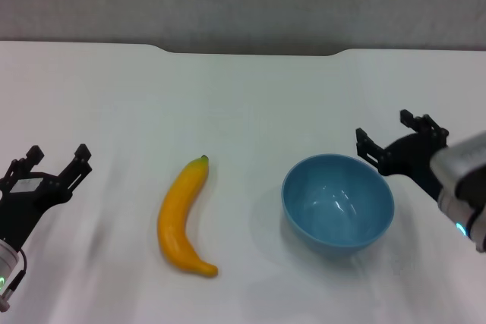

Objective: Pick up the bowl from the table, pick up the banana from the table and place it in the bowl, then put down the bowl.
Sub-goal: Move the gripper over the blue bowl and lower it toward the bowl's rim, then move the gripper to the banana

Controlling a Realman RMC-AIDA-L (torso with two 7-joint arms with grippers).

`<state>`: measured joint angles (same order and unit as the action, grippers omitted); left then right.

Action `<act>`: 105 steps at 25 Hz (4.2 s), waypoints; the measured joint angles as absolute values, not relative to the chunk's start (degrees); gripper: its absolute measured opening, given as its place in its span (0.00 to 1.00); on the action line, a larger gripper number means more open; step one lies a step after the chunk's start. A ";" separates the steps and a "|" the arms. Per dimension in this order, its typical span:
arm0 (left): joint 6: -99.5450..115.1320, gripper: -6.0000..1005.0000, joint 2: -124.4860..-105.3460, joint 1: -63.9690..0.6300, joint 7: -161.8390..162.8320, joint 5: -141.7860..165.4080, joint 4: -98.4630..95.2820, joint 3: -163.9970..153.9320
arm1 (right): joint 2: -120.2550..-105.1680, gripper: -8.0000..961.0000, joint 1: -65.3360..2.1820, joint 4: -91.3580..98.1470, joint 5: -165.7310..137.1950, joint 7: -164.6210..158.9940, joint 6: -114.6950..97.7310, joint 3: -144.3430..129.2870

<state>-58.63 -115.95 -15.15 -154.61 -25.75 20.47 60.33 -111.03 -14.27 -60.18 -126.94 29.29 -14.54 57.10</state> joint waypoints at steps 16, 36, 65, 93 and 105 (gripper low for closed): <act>-57.65 0.90 -116.45 -15.82 -155.54 -25.71 19.70 60.38 | -114.52 0.85 -25.08 -72.17 -139.59 20.95 46.95 88.98; -57.30 0.90 -116.46 -16.52 -155.57 -26.19 19.78 60.38 | -114.86 0.85 -34.77 -60.76 -148.74 9.65 56.61 89.70; -57.29 0.90 -116.72 -17.06 -155.57 -26.12 19.57 60.38 | -114.87 0.72 -41.22 -45.92 -142.59 13.23 49.90 85.57; -34.80 0.90 -111.45 -12.76 -142.68 -4.95 41.56 60.50 | -114.78 0.06 -35.78 -52.49 -142.69 14.59 47.80 85.52; 25.48 0.90 -114.45 -10.86 -148.35 4.32 76.21 63.75 | -114.87 0.05 -35.41 -53.78 -143.46 14.59 47.72 85.58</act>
<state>25.48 -114.45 -10.86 -148.35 4.33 76.21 63.75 -114.87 -35.41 -53.78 -143.46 14.59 47.72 85.58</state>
